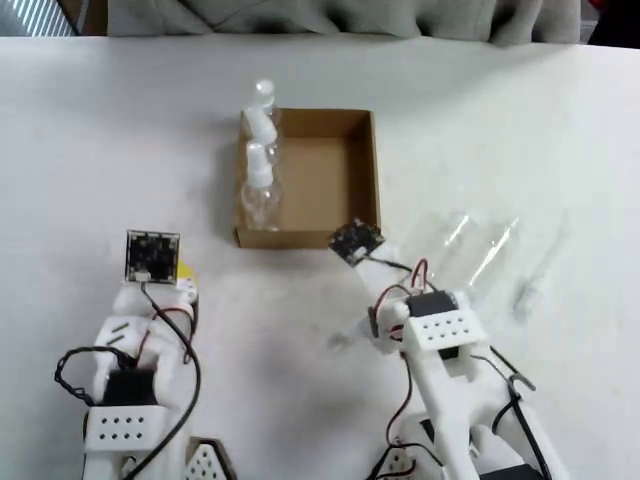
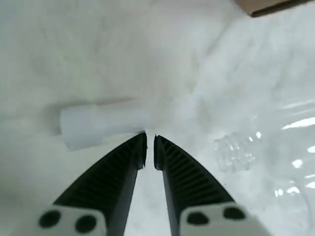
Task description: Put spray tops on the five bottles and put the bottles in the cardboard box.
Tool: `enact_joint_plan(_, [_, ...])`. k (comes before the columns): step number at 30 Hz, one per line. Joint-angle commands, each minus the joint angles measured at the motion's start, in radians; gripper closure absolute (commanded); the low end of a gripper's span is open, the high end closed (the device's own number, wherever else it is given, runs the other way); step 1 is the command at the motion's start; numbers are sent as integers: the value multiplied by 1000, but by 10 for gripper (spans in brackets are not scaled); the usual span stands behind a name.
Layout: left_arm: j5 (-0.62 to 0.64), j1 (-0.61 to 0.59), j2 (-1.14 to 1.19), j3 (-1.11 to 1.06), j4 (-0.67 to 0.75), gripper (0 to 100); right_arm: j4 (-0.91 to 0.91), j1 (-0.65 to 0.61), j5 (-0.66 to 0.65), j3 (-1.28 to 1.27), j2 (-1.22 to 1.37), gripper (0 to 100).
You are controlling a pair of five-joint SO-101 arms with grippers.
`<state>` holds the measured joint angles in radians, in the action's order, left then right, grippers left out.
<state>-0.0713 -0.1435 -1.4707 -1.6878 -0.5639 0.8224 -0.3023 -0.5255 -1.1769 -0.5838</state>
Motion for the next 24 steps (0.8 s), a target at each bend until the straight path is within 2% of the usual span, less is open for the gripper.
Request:
enact_joint_plan(1, [-5, -5, -18, 49, 18, 976, 50, -50, 9, 8, -1, 982])
enact_joint_plan(10, [-6, -5, -18, 49, 18, 976, 318, -61, 11, 215, -2, 980])
enact_joint_plan(14, [-6, -5, -18, 49, 18, 974, 360, -61, 17, 265, 7, 947])
enact_joint_plan(19, [-6, -5, -18, 49, 18, 973, 312, -64, 279, 265, 8, 804])
enact_joint_plan(24, [-6, -4, -18, 49, 18, 973, 225, -140, 549, 227, 8, 815])
